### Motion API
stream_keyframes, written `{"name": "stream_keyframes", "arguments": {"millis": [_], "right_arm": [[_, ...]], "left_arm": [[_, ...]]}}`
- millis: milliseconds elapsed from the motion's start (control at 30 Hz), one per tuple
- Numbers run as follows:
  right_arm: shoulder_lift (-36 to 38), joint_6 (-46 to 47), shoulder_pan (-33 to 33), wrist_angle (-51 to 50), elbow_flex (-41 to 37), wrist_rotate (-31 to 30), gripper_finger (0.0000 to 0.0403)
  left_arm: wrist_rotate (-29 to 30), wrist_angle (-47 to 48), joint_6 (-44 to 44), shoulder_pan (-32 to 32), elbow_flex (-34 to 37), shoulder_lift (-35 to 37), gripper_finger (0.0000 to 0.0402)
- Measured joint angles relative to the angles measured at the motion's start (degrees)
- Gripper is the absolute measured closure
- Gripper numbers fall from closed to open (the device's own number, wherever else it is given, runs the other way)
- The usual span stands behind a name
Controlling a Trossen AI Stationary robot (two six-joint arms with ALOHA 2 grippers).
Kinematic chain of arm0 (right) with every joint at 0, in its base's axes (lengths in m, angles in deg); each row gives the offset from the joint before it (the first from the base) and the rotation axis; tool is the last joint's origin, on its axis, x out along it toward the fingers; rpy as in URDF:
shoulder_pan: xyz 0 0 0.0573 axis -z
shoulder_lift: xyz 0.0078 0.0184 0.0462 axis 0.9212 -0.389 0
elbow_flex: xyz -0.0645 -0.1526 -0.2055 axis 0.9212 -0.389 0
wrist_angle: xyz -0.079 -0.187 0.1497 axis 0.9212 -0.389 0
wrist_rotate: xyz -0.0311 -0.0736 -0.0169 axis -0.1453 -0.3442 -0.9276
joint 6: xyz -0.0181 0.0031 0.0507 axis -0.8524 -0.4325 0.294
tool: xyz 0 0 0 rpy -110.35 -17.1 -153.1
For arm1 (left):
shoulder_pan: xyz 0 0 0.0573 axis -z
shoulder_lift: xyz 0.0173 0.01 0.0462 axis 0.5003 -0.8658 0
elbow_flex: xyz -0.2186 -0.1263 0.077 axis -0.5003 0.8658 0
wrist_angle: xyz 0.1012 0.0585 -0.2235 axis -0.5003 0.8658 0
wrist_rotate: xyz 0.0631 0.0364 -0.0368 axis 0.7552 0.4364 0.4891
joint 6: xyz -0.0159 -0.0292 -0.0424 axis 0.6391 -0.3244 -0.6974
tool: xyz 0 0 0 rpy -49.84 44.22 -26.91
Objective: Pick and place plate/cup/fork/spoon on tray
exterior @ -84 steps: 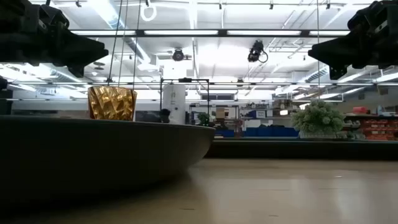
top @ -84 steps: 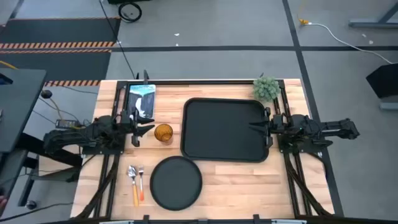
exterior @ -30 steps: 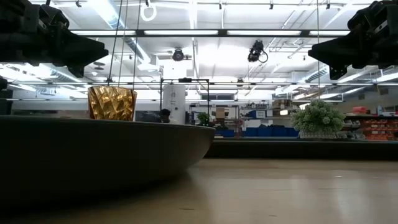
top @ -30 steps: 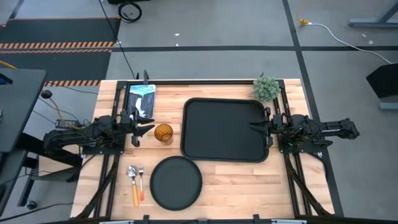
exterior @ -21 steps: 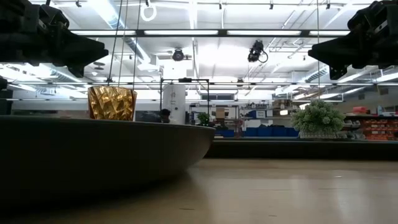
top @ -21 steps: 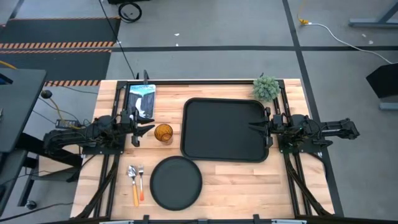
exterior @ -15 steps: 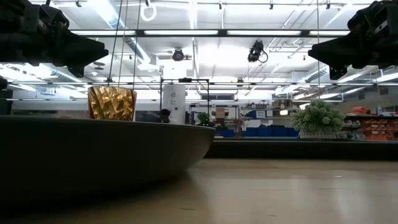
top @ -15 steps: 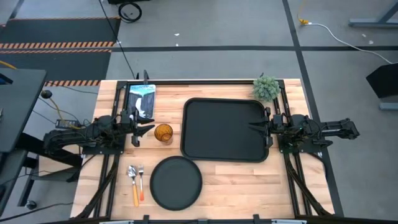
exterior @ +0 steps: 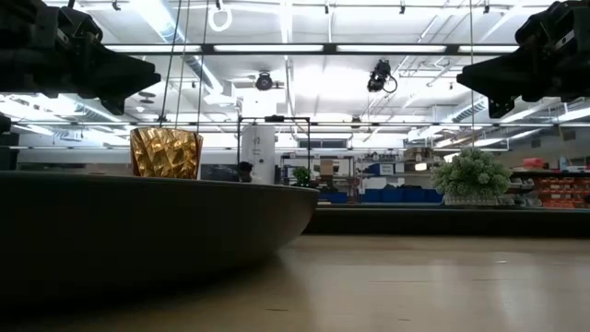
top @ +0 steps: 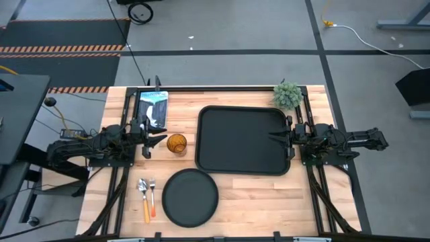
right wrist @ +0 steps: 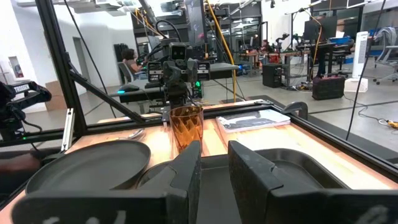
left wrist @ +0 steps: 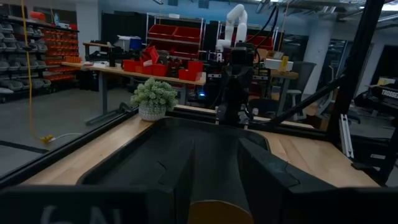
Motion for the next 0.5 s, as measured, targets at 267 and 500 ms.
{"name": "stream_keyframes", "arguments": {"millis": [267, 500], "right_arm": [[0.0, 0.0, 0.0, 0.0, 0.0, 0.0, 0.0315], [0.0, 0.0, 0.0, 0.0, 0.0, 0.0, 0.0315]], "left_arm": [[0.0, -0.1, -0.6, 0.0, 0.0, 0.0, 0.0273], [0.4, 1.1, -6.1, -0.1, 0.0, 0.0, 0.0273]]}}
